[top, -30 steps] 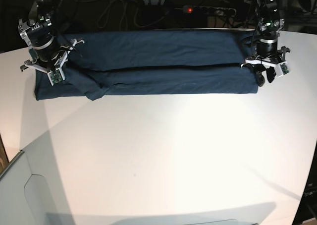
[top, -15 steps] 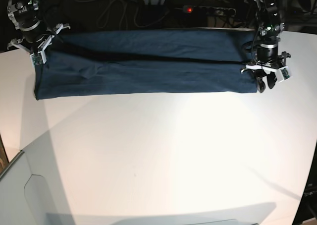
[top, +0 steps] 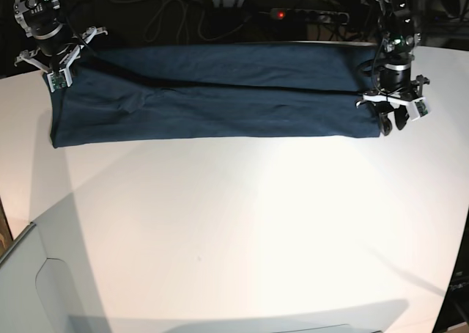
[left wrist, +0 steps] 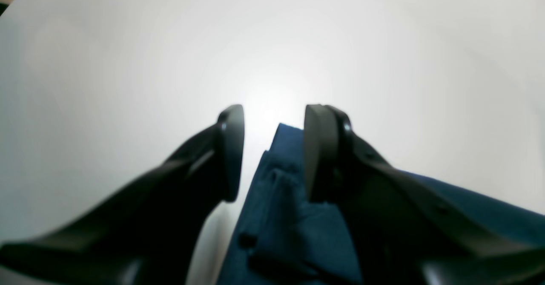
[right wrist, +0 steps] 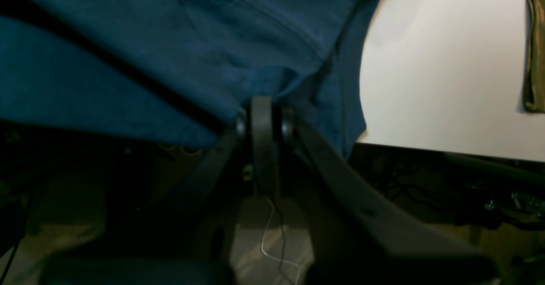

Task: Fold the T-shirt properly
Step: 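Pull the strip's end with the right gripper to straighten the folded shirt, then adjust the left gripper's grasp on the other end of the strip, then carry the strip's end with the left gripper toward the right gripper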

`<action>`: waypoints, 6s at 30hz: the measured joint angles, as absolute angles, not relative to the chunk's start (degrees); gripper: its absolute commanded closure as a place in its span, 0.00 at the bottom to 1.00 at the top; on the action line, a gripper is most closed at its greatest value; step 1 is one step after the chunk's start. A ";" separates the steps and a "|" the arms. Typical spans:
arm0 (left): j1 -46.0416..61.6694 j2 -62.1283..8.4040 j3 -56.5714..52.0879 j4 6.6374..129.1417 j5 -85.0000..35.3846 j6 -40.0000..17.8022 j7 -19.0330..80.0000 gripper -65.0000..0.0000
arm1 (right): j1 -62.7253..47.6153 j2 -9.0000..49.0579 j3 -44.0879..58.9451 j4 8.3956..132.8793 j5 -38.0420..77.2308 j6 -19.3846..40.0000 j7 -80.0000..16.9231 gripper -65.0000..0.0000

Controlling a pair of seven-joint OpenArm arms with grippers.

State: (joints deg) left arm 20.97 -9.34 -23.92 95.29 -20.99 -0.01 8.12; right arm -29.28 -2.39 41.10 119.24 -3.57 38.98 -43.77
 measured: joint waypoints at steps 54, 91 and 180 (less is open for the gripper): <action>27.68 -9.67 -22.06 94.91 -21.19 -0.05 7.86 0.45 | -22.00 -1.76 35.35 103.50 -4.05 38.98 -43.72 0.47; 21.32 -9.34 -21.89 92.58 -24.64 0.25 15.25 1.00 | -21.19 -1.76 35.07 103.66 -4.23 38.98 -43.77 0.47; 29.78 -8.14 -25.17 92.73 -25.30 -0.19 15.03 1.00 | -20.36 -1.76 35.18 103.70 -4.21 38.98 -43.77 0.47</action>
